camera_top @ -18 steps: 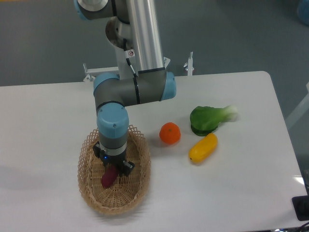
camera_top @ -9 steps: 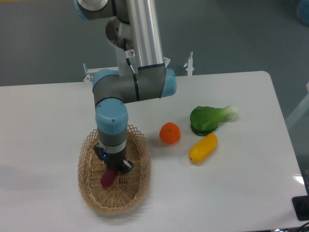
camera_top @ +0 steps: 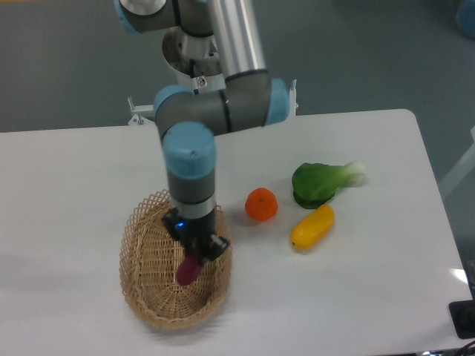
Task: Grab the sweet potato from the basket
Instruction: 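Lift the sweet potato up out of the basket, then carry the held sweet potato away from the basket past the vegetables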
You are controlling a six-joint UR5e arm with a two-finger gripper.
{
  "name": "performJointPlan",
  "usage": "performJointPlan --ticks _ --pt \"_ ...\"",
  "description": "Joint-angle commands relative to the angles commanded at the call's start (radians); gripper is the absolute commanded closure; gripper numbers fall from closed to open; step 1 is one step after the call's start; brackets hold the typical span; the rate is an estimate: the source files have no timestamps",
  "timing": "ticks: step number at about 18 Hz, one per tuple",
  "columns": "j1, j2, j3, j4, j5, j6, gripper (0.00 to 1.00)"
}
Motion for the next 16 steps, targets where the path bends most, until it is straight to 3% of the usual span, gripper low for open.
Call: performJointPlan --ticks 4,12,16 --pt "0.104 0.025 0.017 -0.009 0.000 0.070 0.75" --pt "0.308 0.035 0.121 -0.143 -0.002 0.322 0.76" --pt "0.399 0.035 0.129 -0.153 -0.005 0.457 0.76"
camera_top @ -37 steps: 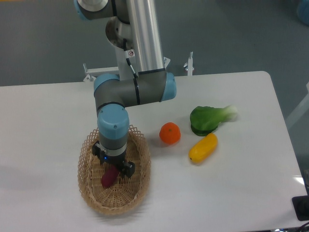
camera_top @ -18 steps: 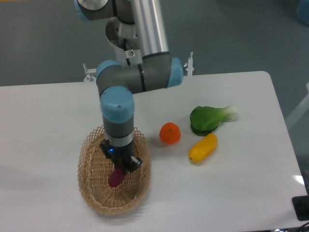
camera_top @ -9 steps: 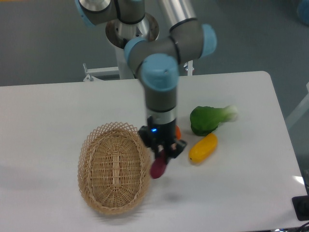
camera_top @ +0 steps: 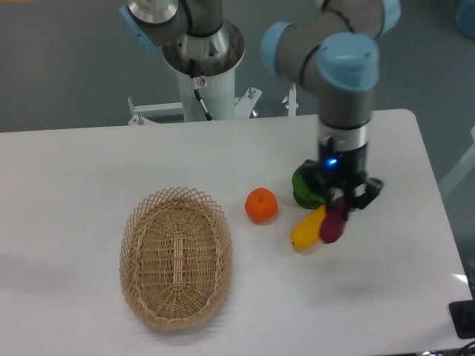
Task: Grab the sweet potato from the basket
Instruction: 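Carry the held sweet potato away from the basket past the vegetables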
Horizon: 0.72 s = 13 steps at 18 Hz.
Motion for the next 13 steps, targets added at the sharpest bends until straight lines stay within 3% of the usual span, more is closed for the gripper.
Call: performJointPlan --ticks 7,13 --pt "0.078 -0.012 0.000 0.002 -0.002 0.135 0.76" --pt "0.086 -0.031 0.018 0.003 -0.008 0.141 0.79"
